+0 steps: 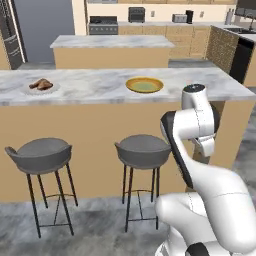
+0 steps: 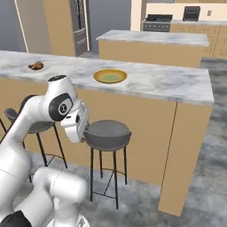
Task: Take the chicken drumsticks from the pan and place one on each plate on the dining counter.
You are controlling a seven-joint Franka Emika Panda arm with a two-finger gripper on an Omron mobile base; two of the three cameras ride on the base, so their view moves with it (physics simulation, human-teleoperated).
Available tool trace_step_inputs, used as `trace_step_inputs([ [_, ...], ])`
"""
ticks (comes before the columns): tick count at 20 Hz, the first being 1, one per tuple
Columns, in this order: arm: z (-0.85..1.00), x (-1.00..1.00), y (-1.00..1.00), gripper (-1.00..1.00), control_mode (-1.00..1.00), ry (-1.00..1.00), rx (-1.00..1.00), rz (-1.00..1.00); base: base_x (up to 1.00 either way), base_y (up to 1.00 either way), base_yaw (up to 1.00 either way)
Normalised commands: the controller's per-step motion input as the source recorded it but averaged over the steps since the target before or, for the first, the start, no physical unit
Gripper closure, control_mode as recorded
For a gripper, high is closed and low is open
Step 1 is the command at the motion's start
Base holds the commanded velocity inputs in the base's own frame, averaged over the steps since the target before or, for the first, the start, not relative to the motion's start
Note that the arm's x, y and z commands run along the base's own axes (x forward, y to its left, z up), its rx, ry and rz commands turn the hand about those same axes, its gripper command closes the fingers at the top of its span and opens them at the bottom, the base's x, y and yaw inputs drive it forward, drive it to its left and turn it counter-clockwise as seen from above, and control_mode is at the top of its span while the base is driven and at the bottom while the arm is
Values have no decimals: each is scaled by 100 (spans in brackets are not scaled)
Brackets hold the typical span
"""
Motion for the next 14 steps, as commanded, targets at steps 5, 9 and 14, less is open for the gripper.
trace_step_inputs([
  [5, 0, 0, 0, -100, 100, 0, 0, 0, -7, -100, -13],
  [9, 0, 0, 0, -100, 100, 0, 0, 0, 0, -100, -16],
  [14, 0, 0, 0, -100, 100, 0, 0, 0, 0, -100, -18],
])
